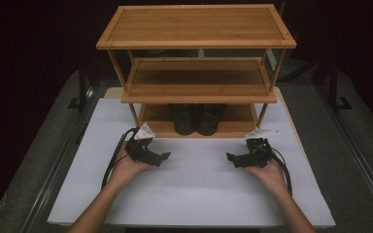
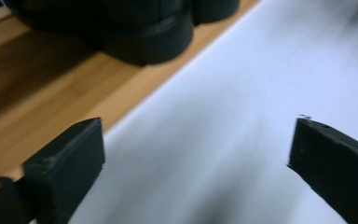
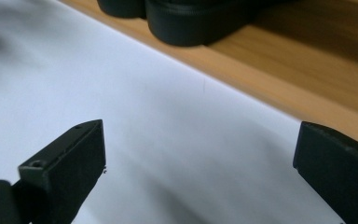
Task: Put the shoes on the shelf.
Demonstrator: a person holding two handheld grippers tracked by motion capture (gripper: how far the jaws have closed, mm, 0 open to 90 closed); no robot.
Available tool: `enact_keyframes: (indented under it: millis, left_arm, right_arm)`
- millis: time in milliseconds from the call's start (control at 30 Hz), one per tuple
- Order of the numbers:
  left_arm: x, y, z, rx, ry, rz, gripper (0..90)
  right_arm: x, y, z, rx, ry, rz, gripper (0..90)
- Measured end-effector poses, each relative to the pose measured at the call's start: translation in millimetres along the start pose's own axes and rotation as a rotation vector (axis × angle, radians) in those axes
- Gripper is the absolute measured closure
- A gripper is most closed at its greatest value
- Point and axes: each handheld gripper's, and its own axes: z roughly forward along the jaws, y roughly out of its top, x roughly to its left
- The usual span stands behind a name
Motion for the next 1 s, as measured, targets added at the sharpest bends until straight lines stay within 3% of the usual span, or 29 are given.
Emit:
enact_keyframes:
  millis: [200,600,800,933,1000]
  left_arm:
    - [-7.5,-26.3,-24.7,0.020,0.004,-0.010,2.0]
    - [-12.7,-82.3,-73.7,0.085,0.075,-0.059,2.0]
    - [-17.5,-104.1,-91.6,0.094,0.096,-0.085,1.4]
    - [-19.0,-115.2,-99.4,0.099,0.102,-0.089,1.4]
    - [-19.4,-120.5,-101.0,0.102,0.100,-0.095,1.4]
  right_arm:
    - [-4.9,-25.3,-28.9,-0.012,-0.049,0.010,2.1]
    - [-14.2,-80.2,-77.7,0.020,-0.117,0.050,2.1]
    - [-17.0,-99.5,-94.0,0.045,-0.167,0.067,2.1]
    - [-17.8,-110.4,-97.5,0.095,-0.215,0.067,2.1]
    - [-18.6,-114.1,-98.2,0.087,-0.214,0.073,2.0]
